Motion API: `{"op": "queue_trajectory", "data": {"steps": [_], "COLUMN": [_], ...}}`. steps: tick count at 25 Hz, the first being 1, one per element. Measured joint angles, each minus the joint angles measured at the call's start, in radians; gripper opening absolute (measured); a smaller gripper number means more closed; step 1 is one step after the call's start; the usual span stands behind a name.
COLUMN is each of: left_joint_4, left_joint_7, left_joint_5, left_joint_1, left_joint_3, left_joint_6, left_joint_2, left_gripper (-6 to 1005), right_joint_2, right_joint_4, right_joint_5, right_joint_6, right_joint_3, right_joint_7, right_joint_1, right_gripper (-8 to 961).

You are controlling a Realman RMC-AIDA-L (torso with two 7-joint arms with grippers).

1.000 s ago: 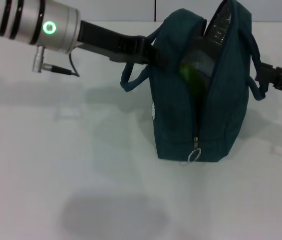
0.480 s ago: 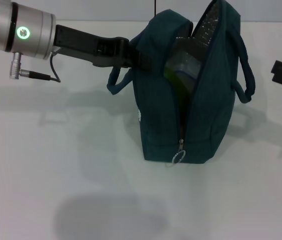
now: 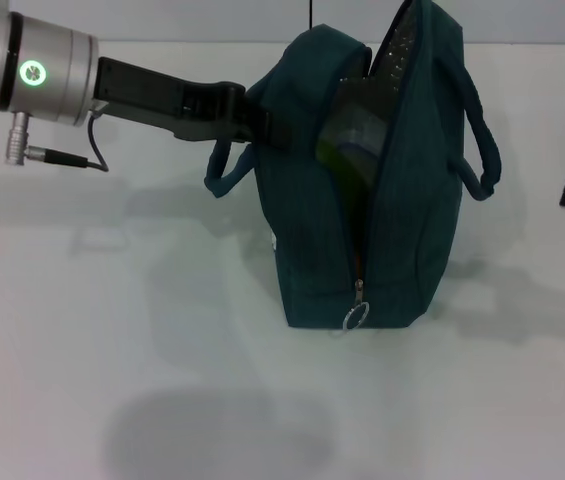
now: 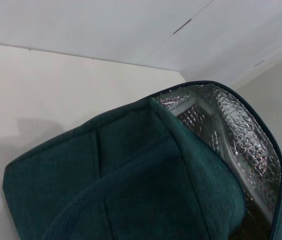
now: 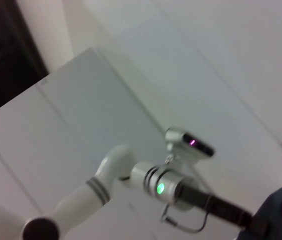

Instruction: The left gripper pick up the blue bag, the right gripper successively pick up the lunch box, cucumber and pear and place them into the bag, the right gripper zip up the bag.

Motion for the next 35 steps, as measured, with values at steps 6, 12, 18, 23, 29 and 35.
{"op": "queue_trajectory", "data": {"steps": [6,12,18,23,29,35], "left_joint_4": [0.0,-0.002,-0.007,-0.008,-0.009,-0.011], "left_joint_7": [0.015,0.024,0.033,0.046,0.054,0.055], "left_joint_5": [-0.008,-0.009,-0.012,-0.022,-0.022,-0.023], "left_joint_1": [0.002,0.002,0.007,0.011,0.008,0.006], "left_joint_3": [0.0,0.0,0.0,0.0,0.0,0.0], "left_joint_6": [-0.007,-0.008,-0.009,-0.011,-0.013,-0.022], "left_joint_2": [-0.006,-0.011,-0.013,-0.013,-0.012,-0.012], "left_gripper": [50,50,51,51,51,52], "right_joint_2": [0.046,0.137,0.164,0.168,0.175,0.175], "right_joint_4": [-0.005,0.004,0.022,0.066,0.081,0.113], "right_joint_5": [-0.15,-0.335,-0.365,-0.367,-0.341,-0.291], "right_joint_6": [0.034,0.173,0.271,0.361,0.455,0.494], "right_joint_3": [0.0,-0.004,-0.042,-0.055,-0.124,-0.155], "right_joint_7": [-0.041,-0.068,-0.079,-0.08,-0.088,-0.131], "right_joint_1": [0.031,0.093,0.116,0.138,0.152,0.172], "right_gripper": [855,854,851,845,837,829]}}
